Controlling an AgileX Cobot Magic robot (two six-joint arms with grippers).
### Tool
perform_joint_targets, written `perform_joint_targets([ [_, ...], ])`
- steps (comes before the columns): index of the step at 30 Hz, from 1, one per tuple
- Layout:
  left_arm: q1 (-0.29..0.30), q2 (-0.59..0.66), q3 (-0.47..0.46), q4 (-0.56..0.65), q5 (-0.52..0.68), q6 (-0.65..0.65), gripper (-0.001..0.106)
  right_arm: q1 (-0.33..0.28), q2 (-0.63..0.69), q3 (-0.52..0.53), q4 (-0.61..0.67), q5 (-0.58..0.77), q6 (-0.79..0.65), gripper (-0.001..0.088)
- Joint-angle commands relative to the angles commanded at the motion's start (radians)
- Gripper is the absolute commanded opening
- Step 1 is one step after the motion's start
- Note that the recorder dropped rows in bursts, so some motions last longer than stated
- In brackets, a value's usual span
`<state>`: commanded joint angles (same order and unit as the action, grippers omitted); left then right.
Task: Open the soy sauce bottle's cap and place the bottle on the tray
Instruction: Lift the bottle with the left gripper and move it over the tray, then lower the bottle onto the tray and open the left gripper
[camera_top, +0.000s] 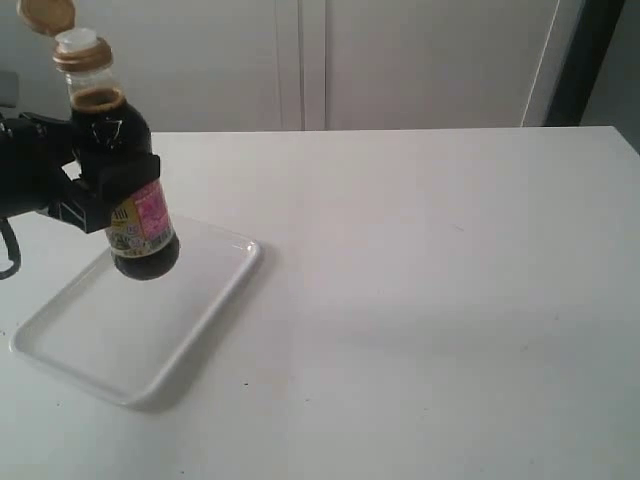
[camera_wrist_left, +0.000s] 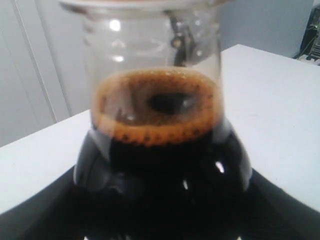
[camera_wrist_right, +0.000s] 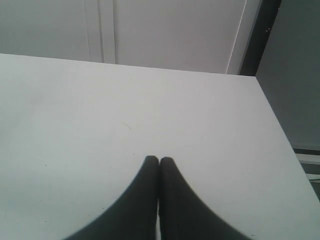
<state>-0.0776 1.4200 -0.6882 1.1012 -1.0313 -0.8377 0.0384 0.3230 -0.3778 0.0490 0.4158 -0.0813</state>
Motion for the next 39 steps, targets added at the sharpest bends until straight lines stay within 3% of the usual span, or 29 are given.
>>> perform_joint_targets([
  [9, 0.052, 0.106, 0.000, -0.052, -0.048, 0.098, 0.000, 0.000, 0.000, 0.000, 0.000, -0.002, 0.000, 0.0000],
  [22, 0.054, 0.221, 0.000, -0.088, -0.093, 0.267, 0.000, 0.000, 0.000, 0.000, 0.000, -0.002, 0.000, 0.0000],
  [39, 0.054, 0.244, 0.000, -0.072, -0.083, 0.271, 0.002, 0.000, 0.000, 0.000, 0.000, -0.002, -0.011, 0.0000],
])
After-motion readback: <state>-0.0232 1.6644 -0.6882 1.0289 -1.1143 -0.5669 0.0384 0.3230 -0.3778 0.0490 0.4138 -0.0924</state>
